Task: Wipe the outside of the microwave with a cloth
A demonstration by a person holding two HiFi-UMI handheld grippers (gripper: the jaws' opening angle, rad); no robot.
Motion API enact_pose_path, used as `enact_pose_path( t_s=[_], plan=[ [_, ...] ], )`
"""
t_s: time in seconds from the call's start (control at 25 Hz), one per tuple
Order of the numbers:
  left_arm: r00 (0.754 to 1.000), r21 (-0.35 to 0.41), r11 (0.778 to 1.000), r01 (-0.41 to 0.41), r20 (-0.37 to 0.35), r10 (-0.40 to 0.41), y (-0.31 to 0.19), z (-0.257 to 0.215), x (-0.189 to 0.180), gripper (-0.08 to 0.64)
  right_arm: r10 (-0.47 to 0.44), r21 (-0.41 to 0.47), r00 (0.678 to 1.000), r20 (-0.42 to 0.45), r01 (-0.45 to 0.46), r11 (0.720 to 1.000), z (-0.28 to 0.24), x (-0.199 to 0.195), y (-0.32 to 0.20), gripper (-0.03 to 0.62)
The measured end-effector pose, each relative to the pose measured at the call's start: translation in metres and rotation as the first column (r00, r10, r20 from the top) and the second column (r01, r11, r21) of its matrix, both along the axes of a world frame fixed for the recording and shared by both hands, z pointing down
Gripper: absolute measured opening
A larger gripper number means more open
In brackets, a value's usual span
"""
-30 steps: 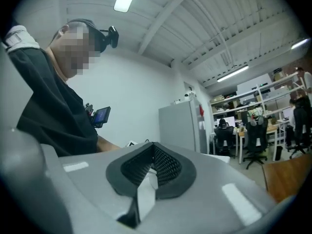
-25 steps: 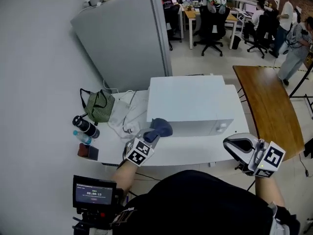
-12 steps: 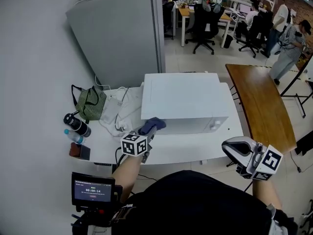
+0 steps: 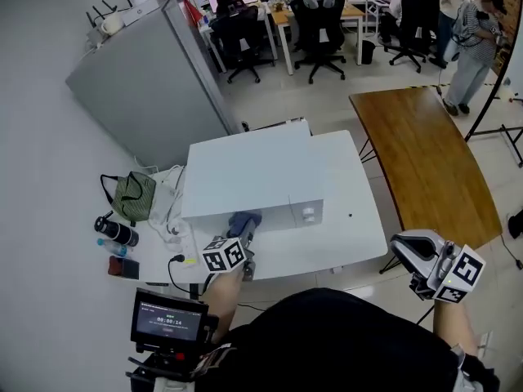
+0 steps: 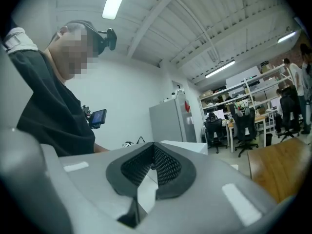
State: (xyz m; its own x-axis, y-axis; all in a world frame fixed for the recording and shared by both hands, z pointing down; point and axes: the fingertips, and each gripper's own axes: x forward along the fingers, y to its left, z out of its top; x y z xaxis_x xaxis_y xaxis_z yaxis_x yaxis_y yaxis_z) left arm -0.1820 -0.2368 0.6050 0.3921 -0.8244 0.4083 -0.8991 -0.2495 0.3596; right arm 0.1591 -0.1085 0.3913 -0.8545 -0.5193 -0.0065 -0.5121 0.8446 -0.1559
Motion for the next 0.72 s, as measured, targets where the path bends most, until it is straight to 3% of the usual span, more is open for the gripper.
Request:
enact_pose_path(
  t_s=[0.12, 0.32, 0.44, 0.56, 0.72],
  plan=[
    [0.994, -0.005, 0.994, -0.105, 0.025, 0.105, -0.002, -0.002, 0.065, 0.057, 0.002, -0.005, 1.000, 0.022, -0.002, 1.000, 0.004, 0.034, -0.005, 0.005],
    [0.953, -0.006, 0.956, -0.292, 0.081, 0.292, -0.014, -0.015, 0.176, 0.058, 0.023, 0.013, 0.999, 0.043, -0.023, 1.000, 0.001, 0.071, -0.004, 0.005],
    [0.922, 0.008, 0.926, -0.377, 0.105, 0.374, -0.012, -0.020, 0.211, 0.058, 0.050, 0.013, 0.998, 0.045, -0.051, 0.999, 0.001, 0.086, -0.001, 0.005],
    [0.893, 0.014, 0.895, -0.445, 0.074, 0.443, -0.014, -0.023, 0.243, 0.058, 0.068, 0.017, 0.997, 0.038, -0.069, 0.997, -0.002, 0.090, 0.001, 0.005],
    [0.864, 0.039, 0.864, -0.503, 0.036, 0.502, -0.005, -0.029, 0.244, 0.058, 0.066, 0.033, 0.998, 0.022, -0.066, 0.997, -0.011, 0.062, 0.006, 0.005]
  ],
)
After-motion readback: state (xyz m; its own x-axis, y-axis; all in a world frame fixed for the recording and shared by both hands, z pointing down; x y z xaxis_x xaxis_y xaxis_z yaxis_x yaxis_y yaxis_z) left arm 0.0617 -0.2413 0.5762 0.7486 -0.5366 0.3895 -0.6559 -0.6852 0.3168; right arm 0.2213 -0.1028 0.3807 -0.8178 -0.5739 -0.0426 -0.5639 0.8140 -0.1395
